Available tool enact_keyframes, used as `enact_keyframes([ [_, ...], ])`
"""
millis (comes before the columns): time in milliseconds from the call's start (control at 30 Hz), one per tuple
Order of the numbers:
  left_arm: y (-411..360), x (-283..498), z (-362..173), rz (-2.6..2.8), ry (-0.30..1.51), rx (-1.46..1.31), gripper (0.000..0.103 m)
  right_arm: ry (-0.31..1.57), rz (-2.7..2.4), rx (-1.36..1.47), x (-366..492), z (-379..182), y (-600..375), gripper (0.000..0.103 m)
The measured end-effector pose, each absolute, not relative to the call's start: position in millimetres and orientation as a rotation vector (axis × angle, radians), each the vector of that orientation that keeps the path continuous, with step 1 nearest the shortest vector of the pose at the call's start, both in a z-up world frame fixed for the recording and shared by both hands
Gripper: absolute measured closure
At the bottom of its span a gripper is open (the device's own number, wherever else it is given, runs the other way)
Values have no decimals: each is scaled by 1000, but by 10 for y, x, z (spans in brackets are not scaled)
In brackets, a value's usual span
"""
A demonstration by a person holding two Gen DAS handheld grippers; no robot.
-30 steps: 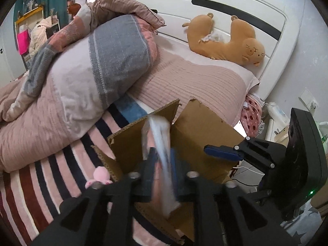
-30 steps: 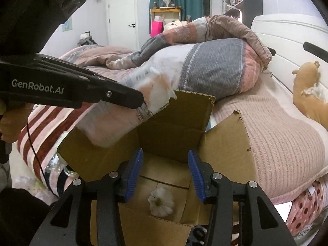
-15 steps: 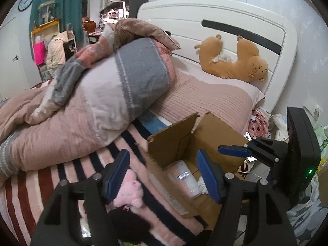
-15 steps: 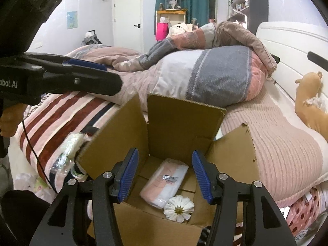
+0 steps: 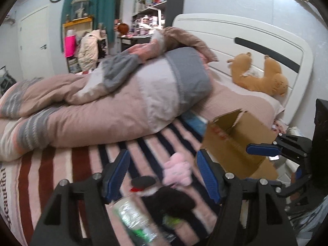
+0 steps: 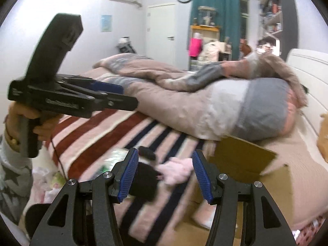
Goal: Organize soft objects
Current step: 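Move the right gripper back and close on the black fluffy plush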
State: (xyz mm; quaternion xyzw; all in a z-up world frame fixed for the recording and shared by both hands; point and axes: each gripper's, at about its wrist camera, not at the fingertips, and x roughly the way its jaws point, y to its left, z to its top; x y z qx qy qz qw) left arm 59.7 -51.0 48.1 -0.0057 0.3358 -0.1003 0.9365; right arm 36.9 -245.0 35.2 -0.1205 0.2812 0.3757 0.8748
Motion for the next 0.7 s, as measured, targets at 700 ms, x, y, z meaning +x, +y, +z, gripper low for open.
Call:
enact_keyframes([
  [700, 351, 407, -663, -167, 804, -118, 38, 991, 709, -233, 979, -1087, -1589, 21],
])
